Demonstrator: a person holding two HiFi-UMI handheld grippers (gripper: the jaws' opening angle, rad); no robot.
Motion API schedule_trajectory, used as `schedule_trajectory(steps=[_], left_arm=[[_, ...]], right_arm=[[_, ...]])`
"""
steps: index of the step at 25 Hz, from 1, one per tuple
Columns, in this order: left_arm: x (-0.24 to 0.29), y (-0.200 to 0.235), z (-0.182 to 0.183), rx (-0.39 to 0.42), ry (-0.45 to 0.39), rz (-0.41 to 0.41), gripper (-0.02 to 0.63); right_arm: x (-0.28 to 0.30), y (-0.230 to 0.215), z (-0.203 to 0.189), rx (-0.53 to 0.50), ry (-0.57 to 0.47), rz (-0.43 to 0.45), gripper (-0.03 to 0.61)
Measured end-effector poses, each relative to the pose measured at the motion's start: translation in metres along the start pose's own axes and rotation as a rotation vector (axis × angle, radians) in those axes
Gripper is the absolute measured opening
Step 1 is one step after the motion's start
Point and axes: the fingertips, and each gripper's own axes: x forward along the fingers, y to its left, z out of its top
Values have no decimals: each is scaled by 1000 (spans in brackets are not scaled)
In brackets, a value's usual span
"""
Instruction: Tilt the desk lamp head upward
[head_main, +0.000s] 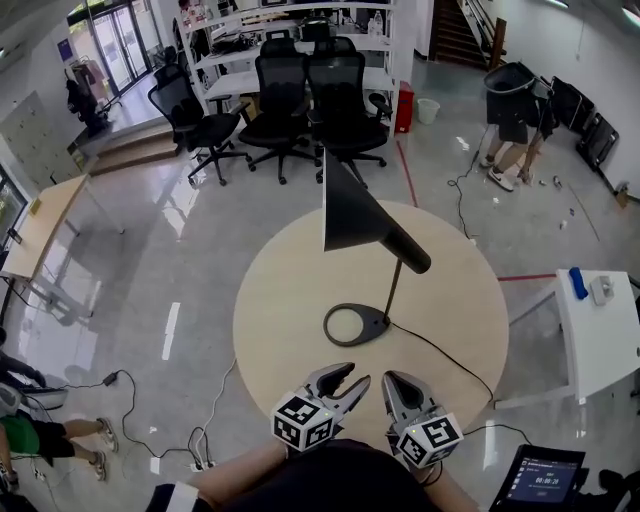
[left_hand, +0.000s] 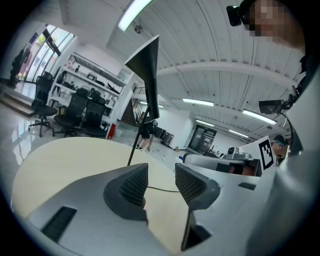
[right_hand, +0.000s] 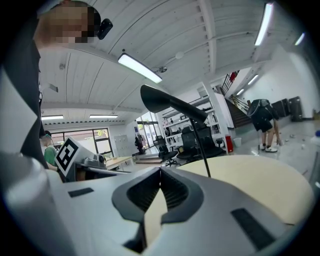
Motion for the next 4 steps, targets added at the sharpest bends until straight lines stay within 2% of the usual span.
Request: schedule_trajectory(steps=[4], left_arm=[[5,1,-1,-11,5,-7,178]], right_arm=[[0,-4,-2,4,7,-3,3]])
